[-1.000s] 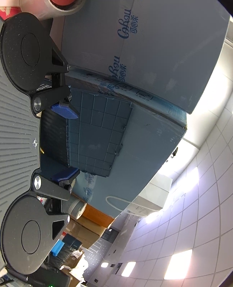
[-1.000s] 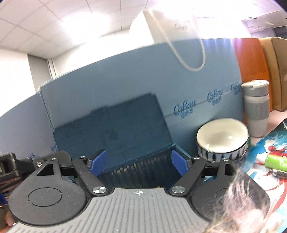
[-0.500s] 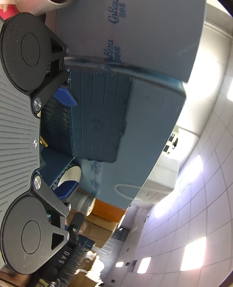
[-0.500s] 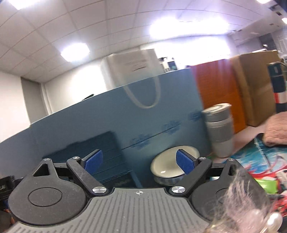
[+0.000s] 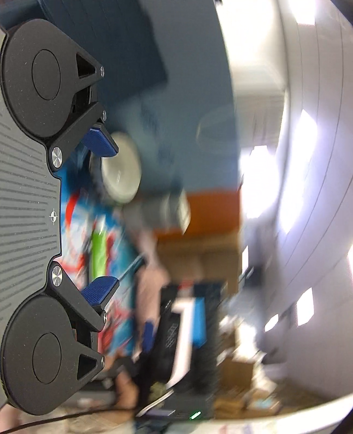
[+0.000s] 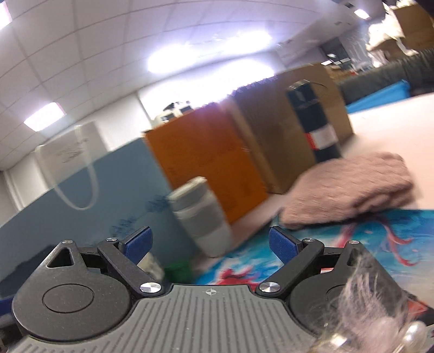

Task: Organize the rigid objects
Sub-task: 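Withdraw both tools from the box back over the mat, then lower the left tool onto the black pen and close on it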

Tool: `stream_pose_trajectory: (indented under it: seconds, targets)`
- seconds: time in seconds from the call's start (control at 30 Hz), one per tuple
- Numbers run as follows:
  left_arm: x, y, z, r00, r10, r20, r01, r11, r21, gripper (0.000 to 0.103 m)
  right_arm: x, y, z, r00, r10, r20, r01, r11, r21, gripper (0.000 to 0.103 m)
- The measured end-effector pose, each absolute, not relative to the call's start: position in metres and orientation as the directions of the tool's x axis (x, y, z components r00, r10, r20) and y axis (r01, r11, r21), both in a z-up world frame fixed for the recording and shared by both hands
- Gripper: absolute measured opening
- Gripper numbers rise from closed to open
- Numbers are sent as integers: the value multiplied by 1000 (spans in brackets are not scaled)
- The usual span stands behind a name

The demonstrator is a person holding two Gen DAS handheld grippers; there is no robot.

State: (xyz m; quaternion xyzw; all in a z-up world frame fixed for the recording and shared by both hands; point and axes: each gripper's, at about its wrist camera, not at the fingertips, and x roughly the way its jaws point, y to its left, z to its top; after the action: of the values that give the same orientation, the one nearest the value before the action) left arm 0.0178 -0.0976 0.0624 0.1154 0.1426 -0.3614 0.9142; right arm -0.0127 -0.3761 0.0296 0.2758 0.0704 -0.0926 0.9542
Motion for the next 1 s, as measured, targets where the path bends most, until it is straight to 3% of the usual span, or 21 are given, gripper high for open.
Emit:
stream_pose_trajectory:
  seconds: [0.17, 0.43, 0.67, 0.9, 1.0]
  targets:
    - [32, -152, 27, 560, -680, -474, 813, 561, 155, 97, -14, -407, 6, 975, -125, -185, 215, 751, 624, 92]
    - [81, -206, -17, 461, -633, -623, 845, 527, 90, 97, -5, -428, -22, 973, -18, -230, 183, 668, 721, 92]
    - [126, -223, -33, 472, -616, -631, 782, 622, -22, 97, -1, -436, -32, 964, 48, -261, 176, 621, 764, 92]
    - [137, -220, -31, 384, -676, -628, 804, 580, -134, 96, 1, -437, -38, 954, 88, -287, 183, 590, 786, 92]
    - [124, -219, -28, 324, -685, -653, 855, 507, -107, 95, 0, -438, -38, 956, 86, -282, 181, 583, 792, 92]
